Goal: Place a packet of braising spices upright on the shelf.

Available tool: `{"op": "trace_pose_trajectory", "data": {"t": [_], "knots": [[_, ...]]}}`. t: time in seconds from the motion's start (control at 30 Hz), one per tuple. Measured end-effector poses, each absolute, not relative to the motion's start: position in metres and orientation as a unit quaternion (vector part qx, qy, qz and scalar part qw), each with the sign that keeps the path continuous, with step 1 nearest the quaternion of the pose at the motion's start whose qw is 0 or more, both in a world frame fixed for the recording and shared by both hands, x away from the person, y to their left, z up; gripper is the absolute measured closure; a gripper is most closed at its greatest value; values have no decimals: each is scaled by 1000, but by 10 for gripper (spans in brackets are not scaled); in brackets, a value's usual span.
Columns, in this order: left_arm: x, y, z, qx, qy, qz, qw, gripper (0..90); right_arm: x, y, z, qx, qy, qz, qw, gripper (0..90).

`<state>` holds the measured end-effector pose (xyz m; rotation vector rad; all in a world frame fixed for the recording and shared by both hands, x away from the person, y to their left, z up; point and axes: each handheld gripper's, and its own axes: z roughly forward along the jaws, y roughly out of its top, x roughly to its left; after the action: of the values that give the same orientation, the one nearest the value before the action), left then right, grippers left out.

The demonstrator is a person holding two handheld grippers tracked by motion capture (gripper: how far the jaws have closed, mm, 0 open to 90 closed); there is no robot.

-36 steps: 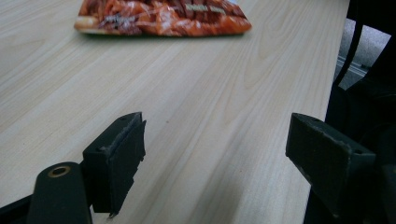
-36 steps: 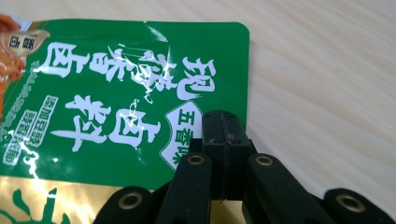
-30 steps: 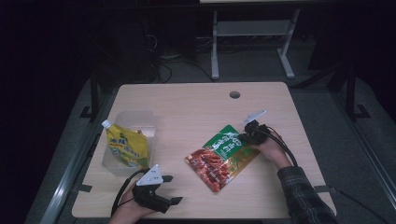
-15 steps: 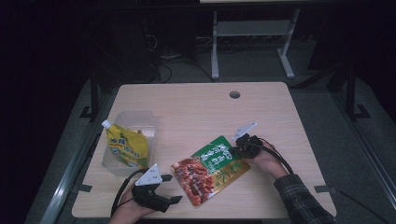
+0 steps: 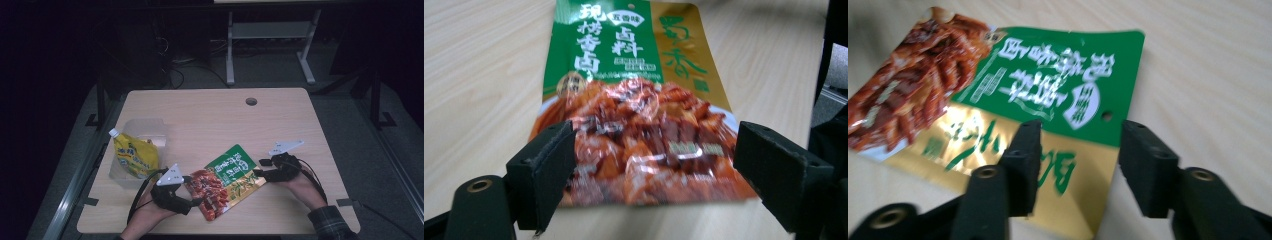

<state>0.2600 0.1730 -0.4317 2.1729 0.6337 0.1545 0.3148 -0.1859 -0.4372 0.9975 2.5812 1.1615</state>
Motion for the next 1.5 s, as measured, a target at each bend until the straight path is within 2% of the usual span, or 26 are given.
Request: {"op": "trace_pose_trajectory", "data": {"t": [0.2, 0.4, 0.7, 1.13, 1.2, 1.37, 1.5], "knots": [[278, 152, -439, 876, 247, 55, 410, 150, 290, -197, -441, 331, 858, 386, 69, 323], [298, 138, -447, 879, 254, 59, 399, 143, 272, -203, -444, 332, 858, 384, 77, 254], [324, 126, -461, 894, 254, 65, 363, 127, 265, -206, -443, 319, 859, 393, 78, 239], [328, 127, -467, 897, 268, 54, 347, 134, 265, -206, -441, 314, 858, 398, 86, 240], [327, 126, -464, 905, 258, 55, 334, 180, 265, -207, -441, 315, 856, 401, 89, 240], [323, 125, -459, 911, 248, 55, 324, 564, 265, -209, -438, 318, 851, 406, 94, 241], [322, 122, -457, 912, 255, 58, 315, 744, 265, -210, -437, 323, 848, 409, 98, 241]]}}
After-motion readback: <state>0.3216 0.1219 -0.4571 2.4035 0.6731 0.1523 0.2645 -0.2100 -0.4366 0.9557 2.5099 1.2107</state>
